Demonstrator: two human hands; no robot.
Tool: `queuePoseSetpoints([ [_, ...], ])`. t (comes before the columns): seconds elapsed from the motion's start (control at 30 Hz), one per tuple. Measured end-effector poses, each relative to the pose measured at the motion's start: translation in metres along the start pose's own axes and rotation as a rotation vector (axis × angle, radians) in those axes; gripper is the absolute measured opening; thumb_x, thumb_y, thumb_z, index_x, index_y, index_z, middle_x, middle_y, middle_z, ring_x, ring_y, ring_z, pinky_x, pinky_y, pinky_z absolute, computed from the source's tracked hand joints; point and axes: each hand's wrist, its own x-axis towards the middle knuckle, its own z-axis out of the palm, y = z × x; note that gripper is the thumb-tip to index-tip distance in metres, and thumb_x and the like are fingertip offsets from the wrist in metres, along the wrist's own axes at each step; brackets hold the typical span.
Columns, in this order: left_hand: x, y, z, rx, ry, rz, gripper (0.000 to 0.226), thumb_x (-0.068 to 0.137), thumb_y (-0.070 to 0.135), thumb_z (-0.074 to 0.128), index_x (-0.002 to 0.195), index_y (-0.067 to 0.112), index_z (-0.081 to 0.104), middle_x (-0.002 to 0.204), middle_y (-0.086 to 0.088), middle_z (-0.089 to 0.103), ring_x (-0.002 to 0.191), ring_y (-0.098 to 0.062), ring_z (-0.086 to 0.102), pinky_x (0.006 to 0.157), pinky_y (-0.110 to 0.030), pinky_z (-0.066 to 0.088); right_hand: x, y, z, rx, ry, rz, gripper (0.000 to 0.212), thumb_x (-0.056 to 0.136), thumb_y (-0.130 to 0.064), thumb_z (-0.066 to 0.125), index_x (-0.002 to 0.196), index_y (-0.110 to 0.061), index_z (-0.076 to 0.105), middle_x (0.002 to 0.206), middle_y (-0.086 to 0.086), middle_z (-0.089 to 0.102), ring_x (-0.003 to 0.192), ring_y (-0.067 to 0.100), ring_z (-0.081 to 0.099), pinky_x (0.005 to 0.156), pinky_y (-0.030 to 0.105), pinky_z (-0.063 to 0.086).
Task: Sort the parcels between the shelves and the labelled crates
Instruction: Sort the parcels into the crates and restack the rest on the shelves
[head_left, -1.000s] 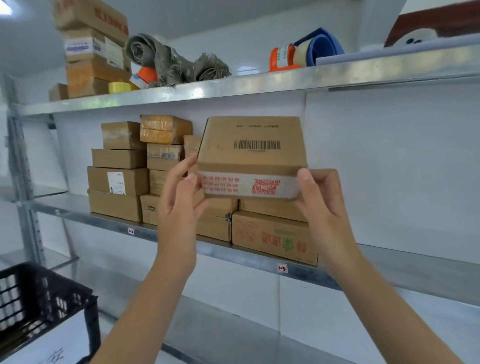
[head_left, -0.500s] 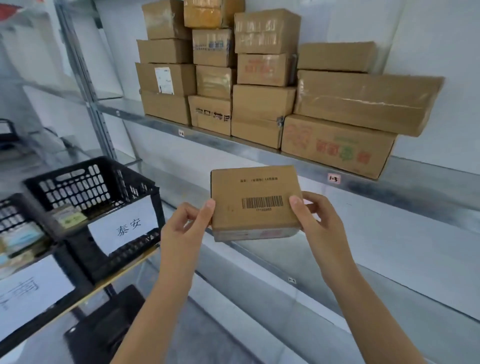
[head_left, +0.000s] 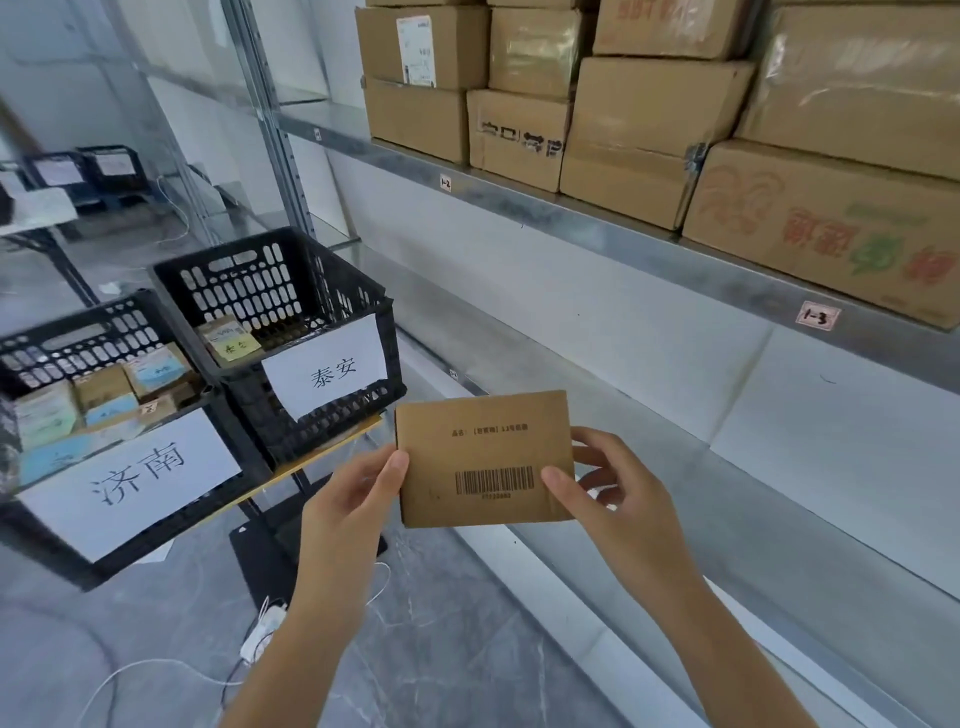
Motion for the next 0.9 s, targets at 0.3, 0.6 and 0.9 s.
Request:
queuePoseSetpoints([
  [0.3,0.009,0.01,-0.019,0.006,0.058,0.051,0.021,0.099,0.037,0.052,0.108,0.039,0.071,0.113,0.008,0.069,0.092,-0.002,0.068,0.076,-0.015,0.05,0.018,-0.015,0.031,0.132,-0.097,0.026,0.044,0.088,-0.073,0.033,0.114,-0.042,0.049,0.105,-0.031,0.063,0.098,-0.004,0.063,0.081,0.018,0.049],
  [0.6,0.01,0.007,-0.039,-0.168,0.074,0.027,0.029,0.098,0.036,0.055,0.078,0.025,0.073,0.102,-0.005,0.076,0.106,-0.02,0.07,0.097,-0.032,0.054,0.039,-0.036,0.06,0.207,-0.071,0.208,0.073,0.07,-0.081,0.019,0.113,-0.024,0.036,0.1,-0.006,0.056,0.082,-0.008,0.061,0.056,0.011,0.046],
  [0.9,0.055,-0.005,-0.072,-0.338,0.008,-0.171,0.043,0.078,0.059,0.064,0.107,0.029,0.076,0.115,-0.002,0.074,0.11,-0.018,0.069,0.085,-0.023,0.058,0.077,-0.033,0.122,0.282,-0.122,0.089,0.029,0.095,-0.022,0.065,0.103,-0.029,0.038,0.098,-0.02,0.065,0.085,-0.002,0.07,0.057,0.014,0.053],
])
